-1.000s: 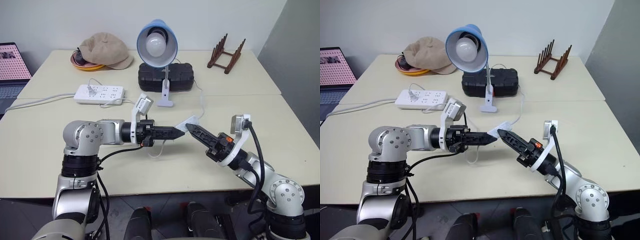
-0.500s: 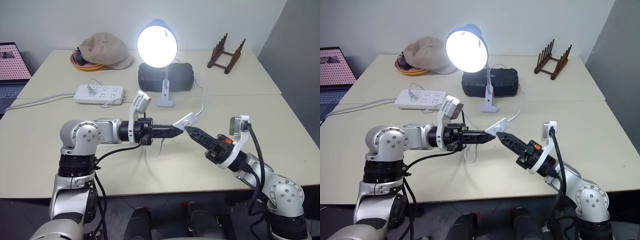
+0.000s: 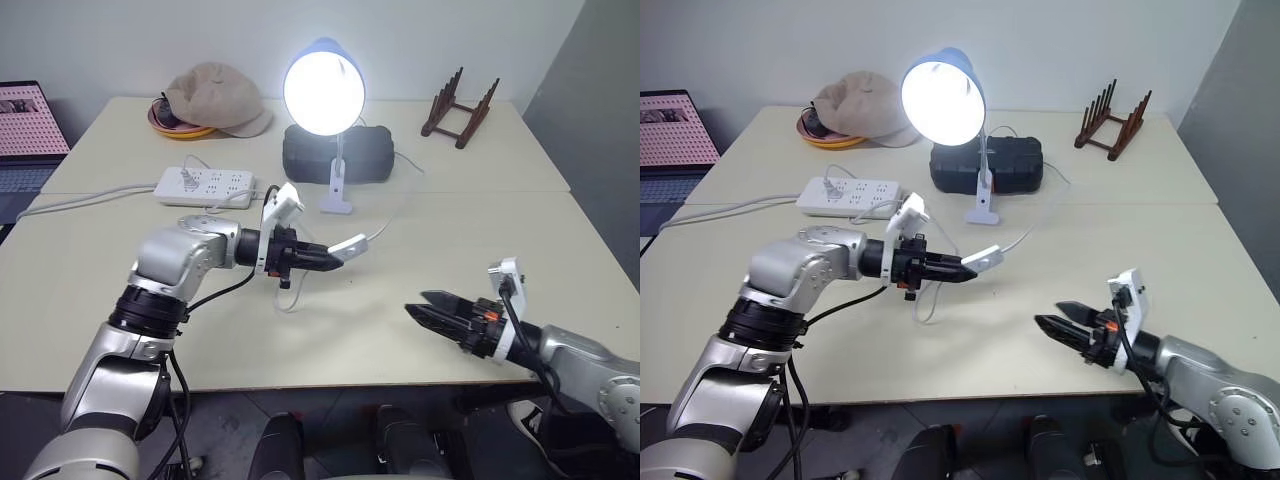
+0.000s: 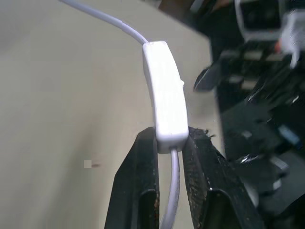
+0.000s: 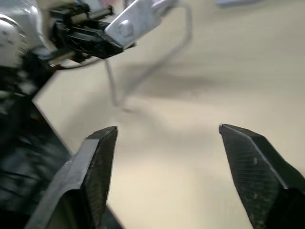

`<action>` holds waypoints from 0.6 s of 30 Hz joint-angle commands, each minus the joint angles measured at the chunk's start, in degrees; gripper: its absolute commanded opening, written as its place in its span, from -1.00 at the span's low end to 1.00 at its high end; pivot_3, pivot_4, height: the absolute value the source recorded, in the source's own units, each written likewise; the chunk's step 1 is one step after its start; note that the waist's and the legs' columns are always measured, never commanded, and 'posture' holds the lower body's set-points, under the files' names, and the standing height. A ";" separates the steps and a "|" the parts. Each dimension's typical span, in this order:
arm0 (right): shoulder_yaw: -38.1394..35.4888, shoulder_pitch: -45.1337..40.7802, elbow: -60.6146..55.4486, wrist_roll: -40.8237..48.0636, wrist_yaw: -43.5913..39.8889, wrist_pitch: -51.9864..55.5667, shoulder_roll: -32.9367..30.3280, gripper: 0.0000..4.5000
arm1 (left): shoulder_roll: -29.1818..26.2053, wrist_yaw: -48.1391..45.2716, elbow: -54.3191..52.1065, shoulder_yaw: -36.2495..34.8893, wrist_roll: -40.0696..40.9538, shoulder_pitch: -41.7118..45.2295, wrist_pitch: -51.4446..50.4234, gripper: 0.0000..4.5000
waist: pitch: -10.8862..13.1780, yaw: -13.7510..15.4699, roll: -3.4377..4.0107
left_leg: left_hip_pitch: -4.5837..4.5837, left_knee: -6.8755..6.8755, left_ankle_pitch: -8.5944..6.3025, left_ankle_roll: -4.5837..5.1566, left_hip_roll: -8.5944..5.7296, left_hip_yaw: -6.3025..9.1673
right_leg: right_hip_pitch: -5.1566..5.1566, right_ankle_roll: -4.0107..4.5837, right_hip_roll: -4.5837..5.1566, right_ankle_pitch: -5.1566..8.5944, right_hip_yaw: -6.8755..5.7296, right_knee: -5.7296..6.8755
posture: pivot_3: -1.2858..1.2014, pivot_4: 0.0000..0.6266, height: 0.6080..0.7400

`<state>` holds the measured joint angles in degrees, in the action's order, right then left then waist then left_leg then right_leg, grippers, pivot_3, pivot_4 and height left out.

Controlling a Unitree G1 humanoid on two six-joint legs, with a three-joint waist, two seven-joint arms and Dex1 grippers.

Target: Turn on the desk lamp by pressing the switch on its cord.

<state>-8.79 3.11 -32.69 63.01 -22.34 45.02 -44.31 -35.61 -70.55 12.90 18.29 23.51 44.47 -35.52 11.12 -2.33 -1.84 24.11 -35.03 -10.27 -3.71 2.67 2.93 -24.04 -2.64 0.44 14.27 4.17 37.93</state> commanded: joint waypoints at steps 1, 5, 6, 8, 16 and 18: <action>2.21 -0.18 -5.64 -13.19 -3.08 -6.07 -3.36 0.98 | 2.10 -1.67 8.67 4.81 -10.92 2.55 18.01 -0.84 | 0.00 0.02 -0.01 | 0.05 0.03 0.00 0.00 -0.01 -0.01 | -0.03 0.00 0.01 0.00 0.00 -0.02 | 0.03 -0.52 1.00; 6.34 -1.16 -8.01 -20.64 -0.90 -8.80 -0.93 0.98 | 5.56 -1.20 18.31 8.02 -18.65 4.69 31.33 -0.84 | 0.01 0.23 -0.02 | 0.23 0.10 -0.01 0.02 0.03 0.05 | -0.15 -0.02 -0.04 0.01 -0.06 -0.07 | 0.03 -0.52 1.00; 7.49 -1.23 -8.31 -22.78 -1.13 -9.42 -0.91 0.98 | 6.15 -1.39 20.22 8.23 -19.82 5.30 33.68 -0.84 | 0.01 0.29 -0.02 | 0.24 0.11 -0.01 0.02 0.02 0.05 | -0.15 -0.03 -0.04 0.01 -0.06 -0.07 | 0.03 -0.52 1.00; 8.28 -1.14 -8.46 -24.40 -1.72 -9.47 -0.43 0.98 | 7.22 -1.84 23.58 7.77 -21.12 6.50 36.86 -0.84 | 0.01 0.37 -0.03 | 0.28 0.10 -0.01 0.02 0.01 0.05 | -0.16 -0.05 -0.04 0.01 -0.06 -0.10 | 0.03 -0.52 1.00; 7.36 -0.81 -7.75 -26.28 -4.60 -9.05 0.48 1.00 | 7.87 -6.46 26.94 4.07 -20.22 8.44 39.49 -0.19 | 0.02 0.41 -0.04 | 0.30 -0.03 -0.01 0.02 0.00 0.07 | -0.12 -0.14 -0.03 -0.05 -0.06 -0.08 | 0.03 -0.52 1.00; 6.60 -0.79 -6.82 -26.09 -6.03 -9.11 0.16 1.00 | 5.25 -9.51 22.97 2.74 -19.01 7.42 37.46 0.00 | 0.02 0.35 -0.04 | 0.30 -0.02 -0.01 0.02 0.01 0.07 | -0.12 -0.14 -0.03 -0.06 -0.06 -0.05 | 0.03 -0.52 1.00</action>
<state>-0.09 2.49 -38.98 37.02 -26.80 36.71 -43.94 -28.03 -77.46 40.29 23.98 2.58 51.81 3.23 11.14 -1.98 -1.88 24.41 -35.05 -10.28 -3.69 2.69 3.02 -24.17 -2.79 0.39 14.21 4.11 37.89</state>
